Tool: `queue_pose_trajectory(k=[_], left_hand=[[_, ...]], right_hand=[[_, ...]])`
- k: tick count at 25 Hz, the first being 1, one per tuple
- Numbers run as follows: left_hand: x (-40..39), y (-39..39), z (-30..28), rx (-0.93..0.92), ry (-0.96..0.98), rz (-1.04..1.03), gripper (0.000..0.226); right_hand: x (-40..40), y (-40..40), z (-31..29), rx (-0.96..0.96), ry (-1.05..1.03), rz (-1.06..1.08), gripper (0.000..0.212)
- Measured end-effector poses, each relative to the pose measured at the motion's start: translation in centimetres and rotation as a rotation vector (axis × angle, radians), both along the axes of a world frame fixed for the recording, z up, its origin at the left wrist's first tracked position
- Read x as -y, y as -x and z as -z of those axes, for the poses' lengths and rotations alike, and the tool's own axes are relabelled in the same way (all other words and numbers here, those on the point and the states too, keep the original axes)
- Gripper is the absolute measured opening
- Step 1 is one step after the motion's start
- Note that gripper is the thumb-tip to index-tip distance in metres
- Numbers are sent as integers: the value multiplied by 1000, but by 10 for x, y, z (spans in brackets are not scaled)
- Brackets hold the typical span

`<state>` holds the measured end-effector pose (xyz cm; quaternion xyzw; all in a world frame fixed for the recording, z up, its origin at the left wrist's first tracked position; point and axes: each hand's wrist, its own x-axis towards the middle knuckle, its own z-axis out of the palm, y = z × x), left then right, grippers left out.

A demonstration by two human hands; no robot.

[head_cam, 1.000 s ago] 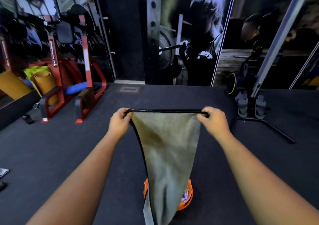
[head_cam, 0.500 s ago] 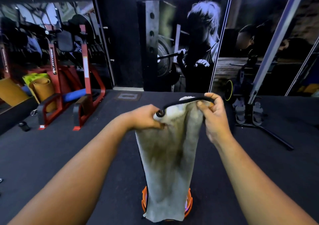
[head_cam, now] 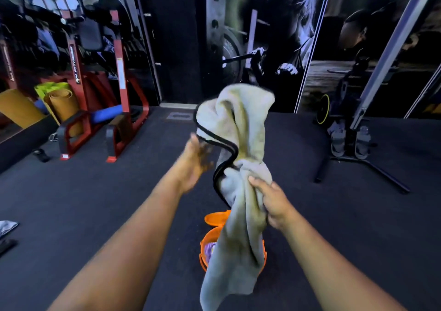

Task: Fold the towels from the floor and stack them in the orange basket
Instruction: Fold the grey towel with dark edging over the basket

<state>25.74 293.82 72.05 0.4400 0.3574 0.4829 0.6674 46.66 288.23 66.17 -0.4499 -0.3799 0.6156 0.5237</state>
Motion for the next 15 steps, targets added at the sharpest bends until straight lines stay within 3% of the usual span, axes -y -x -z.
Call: queue_pose_trajectory(k=[2,4,6,9,10,12,15], left_hand=[[30,-1,91,-267,174,166,69],[60,-9,147,-384,297,315,91],[80,-23,147,-248,368,285,81],[76,-28,122,-12,319,114,51],[71,-26,115,56,274,85,48],[69,-23,104,132,255,88,54],[68,-31,112,168,376,214,64]], right_hand=[[-8,-2,-14,-96,104,22,42],[-14,-3,-21,-165,199,-19,60],[-14,-3,-23,-216,226,-54,69],[-10,-14,-16,-293,162,-112,90],[-7,-18,-13,-283,140,-111,91],[1,-23,-10,-246,134,-136,67],[14,-19,-15,-225,155,-183,42]])
